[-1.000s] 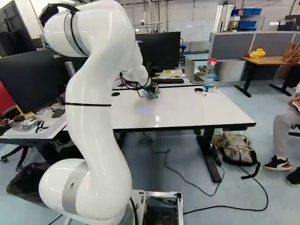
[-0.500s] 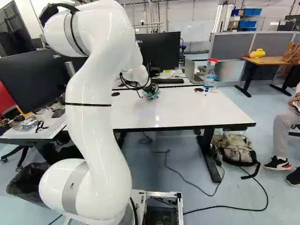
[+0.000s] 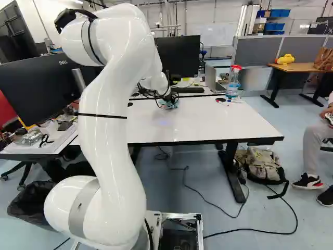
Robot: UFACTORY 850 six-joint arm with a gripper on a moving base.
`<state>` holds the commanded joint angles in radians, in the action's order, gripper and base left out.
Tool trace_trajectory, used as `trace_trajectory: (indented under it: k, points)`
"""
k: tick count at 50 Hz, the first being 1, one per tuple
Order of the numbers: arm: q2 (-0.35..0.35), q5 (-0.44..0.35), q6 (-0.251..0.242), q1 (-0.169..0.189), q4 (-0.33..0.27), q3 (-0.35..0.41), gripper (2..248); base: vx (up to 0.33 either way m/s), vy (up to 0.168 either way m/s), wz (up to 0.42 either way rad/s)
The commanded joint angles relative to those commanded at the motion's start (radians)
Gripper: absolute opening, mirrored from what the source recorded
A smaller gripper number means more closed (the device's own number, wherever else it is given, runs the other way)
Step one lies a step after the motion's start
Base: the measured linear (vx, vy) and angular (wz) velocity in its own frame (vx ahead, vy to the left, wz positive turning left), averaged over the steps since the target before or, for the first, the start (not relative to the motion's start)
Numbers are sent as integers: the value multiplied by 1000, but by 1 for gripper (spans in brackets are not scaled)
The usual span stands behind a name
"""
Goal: Clean the table with the green towel
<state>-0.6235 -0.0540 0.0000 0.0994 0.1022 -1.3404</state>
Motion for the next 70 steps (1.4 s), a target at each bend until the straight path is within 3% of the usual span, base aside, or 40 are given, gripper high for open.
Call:
trace_trajectory:
  k: [18, 28, 70]
  points:
    - [-66, 0, 0, -21, 0, -92, 45, 0, 0, 0]
    - [-69, 0, 0, -43, 0, -96, 45, 0, 0, 0]
    - [61, 0, 0, -124, 0, 84, 45, 0, 0, 0]
